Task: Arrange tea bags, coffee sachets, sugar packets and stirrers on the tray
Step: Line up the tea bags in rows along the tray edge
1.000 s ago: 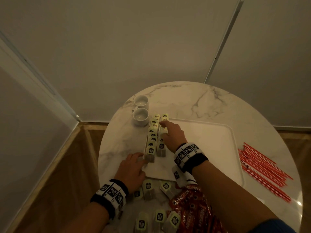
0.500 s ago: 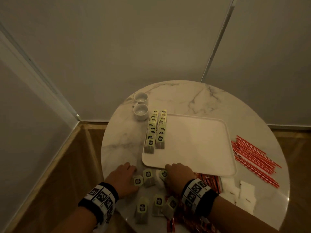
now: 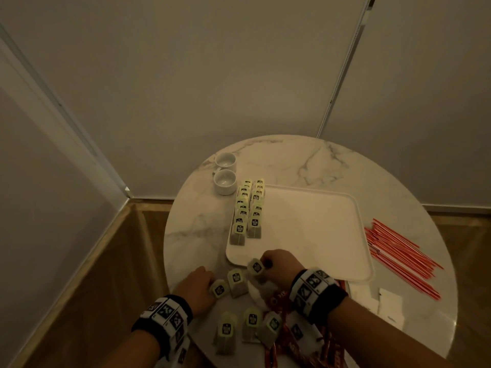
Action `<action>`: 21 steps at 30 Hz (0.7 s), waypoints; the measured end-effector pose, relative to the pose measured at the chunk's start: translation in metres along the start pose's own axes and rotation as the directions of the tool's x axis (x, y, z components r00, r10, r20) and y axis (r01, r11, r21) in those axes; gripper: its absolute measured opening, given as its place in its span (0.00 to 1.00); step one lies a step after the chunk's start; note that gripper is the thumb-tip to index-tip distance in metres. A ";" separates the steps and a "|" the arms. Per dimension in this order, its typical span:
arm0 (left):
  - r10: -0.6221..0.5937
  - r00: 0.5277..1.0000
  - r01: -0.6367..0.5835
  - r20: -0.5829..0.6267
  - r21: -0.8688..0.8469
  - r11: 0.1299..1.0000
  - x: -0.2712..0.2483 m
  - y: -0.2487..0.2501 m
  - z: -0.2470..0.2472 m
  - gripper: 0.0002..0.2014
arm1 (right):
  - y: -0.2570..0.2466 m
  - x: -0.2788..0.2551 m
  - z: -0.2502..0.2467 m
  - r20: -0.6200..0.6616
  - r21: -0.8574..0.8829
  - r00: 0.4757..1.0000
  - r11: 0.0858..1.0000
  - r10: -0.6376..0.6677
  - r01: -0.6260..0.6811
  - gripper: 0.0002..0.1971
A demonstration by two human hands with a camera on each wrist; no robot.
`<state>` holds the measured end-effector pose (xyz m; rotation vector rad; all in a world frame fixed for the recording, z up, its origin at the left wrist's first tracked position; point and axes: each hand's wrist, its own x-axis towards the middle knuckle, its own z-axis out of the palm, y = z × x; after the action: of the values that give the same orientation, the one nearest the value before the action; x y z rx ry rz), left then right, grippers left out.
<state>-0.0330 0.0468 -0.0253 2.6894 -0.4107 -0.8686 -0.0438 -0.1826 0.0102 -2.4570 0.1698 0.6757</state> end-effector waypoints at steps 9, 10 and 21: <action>-0.006 0.990 -0.025 -0.142 -0.215 0.976 0.007 -0.004 -0.025 0.10 | 0.003 0.058 -0.021 -0.120 0.447 0.956 0.874 0.269 -0.190 0.10; -0.001 0.986 -0.039 -0.164 -0.241 0.970 0.009 -0.003 -0.028 0.08 | 0.004 0.063 -0.020 -0.095 0.448 0.954 0.868 0.283 -0.213 0.11; -0.034 0.982 -0.043 -0.184 -0.401 0.915 0.032 0.021 -0.037 0.07 | -0.005 0.082 -0.007 -0.128 0.404 0.929 0.873 0.348 -0.272 0.05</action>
<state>0.0110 0.0231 -0.0058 2.3543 -0.1701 -0.6100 0.0311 -0.1800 -0.0232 -2.1287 0.7228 0.4715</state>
